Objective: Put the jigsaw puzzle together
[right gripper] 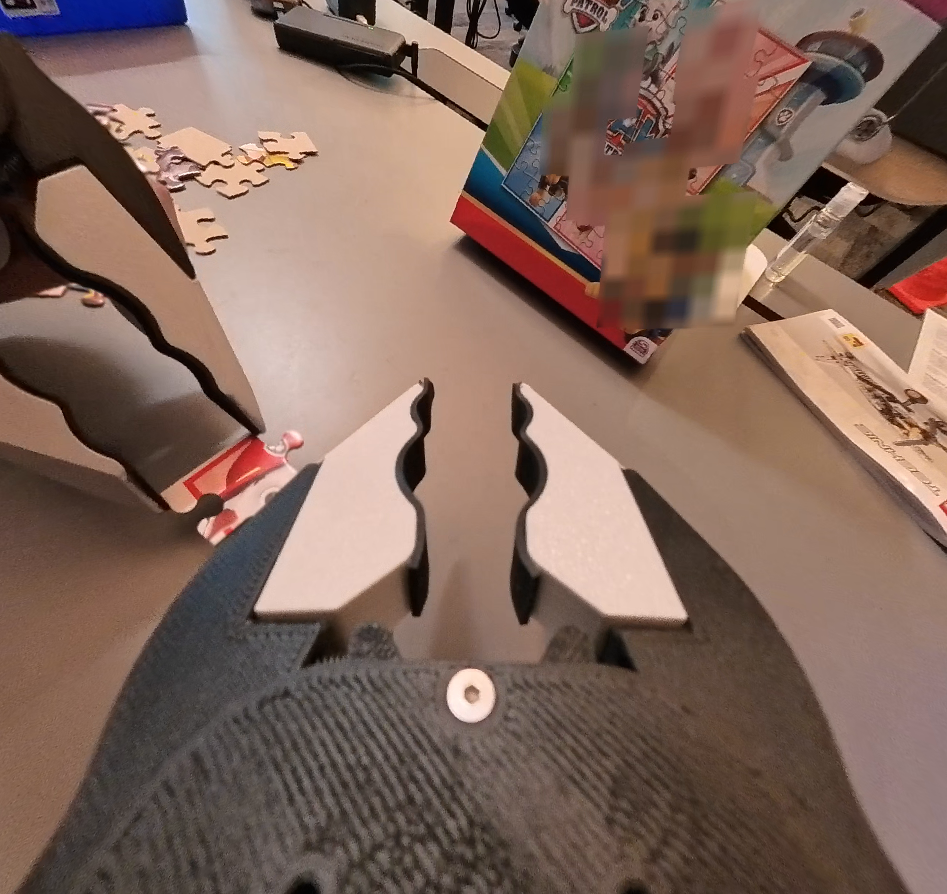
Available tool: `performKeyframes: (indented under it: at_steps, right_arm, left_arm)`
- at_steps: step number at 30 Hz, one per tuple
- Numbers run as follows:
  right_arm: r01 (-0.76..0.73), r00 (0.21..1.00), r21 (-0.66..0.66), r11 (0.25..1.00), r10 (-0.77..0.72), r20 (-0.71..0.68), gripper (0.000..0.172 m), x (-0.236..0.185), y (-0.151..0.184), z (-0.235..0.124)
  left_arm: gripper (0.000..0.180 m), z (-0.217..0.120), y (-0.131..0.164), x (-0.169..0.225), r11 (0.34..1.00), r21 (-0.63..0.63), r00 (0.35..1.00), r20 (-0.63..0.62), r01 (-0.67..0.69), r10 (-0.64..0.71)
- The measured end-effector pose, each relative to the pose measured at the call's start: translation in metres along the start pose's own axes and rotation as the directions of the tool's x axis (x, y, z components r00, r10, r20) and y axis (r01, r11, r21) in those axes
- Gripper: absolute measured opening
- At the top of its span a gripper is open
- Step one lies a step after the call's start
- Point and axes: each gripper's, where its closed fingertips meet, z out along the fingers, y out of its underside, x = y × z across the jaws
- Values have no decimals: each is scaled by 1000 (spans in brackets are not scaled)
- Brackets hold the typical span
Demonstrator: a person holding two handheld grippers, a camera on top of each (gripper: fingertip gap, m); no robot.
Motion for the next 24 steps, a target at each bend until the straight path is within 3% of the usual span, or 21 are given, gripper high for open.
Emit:
performKeyframes:
  at_steps: [10,17,24]
  right_arm:
    - [4,1000,2,1000,-4,3,30,-1,-1,0]
    - [12,1000,0,1000,-12,2,30,-2,0,1]
    - [26,1000,-5,1000,-26,1,30,-3,0,1]
  left_arm:
    - [38,8,1,12,999,15,999,-18,-30,30]
    - [57,9,3,10,1000,15,1000,11,-12,12]
    - [62,16,5,3,1000,5,998,66,-5,4]
